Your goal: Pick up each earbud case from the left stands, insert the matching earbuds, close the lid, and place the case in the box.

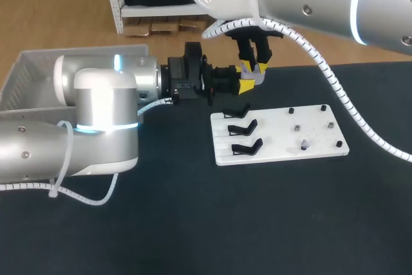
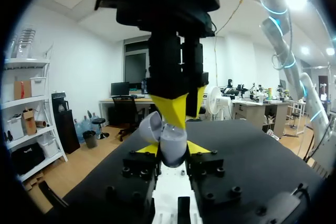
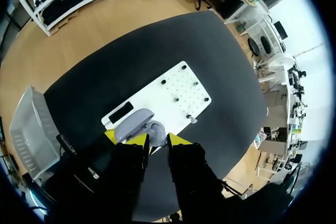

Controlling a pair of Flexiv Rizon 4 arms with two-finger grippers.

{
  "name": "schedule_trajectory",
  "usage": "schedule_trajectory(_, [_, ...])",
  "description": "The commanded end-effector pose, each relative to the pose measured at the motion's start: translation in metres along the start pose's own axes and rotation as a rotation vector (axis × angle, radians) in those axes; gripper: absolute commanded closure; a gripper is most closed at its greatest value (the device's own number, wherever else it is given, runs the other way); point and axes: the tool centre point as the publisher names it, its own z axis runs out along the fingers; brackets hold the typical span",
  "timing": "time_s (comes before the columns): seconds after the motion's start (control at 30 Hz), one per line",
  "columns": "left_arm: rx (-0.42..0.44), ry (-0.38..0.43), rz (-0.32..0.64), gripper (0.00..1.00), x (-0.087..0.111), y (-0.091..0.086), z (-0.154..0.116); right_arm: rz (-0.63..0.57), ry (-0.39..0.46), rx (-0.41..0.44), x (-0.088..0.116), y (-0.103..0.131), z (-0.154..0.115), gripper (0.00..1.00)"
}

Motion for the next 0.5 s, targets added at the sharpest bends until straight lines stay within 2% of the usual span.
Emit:
schedule_trajectory(0.03, [-0.006,-0.008,0.005,1.0,0.002,-0.001,0.0,0.005,-0.003,-0.004,0.0,-0.002,-0.001,0.73])
schedule_trajectory(0.33, [-0.006,-0.008,0.005,1.0,0.002,-0.001,0.0,0.011,-0.011,-0.008,0.0,-0.004,-0.004,0.66])
schedule_trajectory(0.5, [-0.006,-0.008,0.005,1.0,0.002,-0.001,0.0,0.032,-0.023,-0.081,0.002,-0.021,-0.018,0.63])
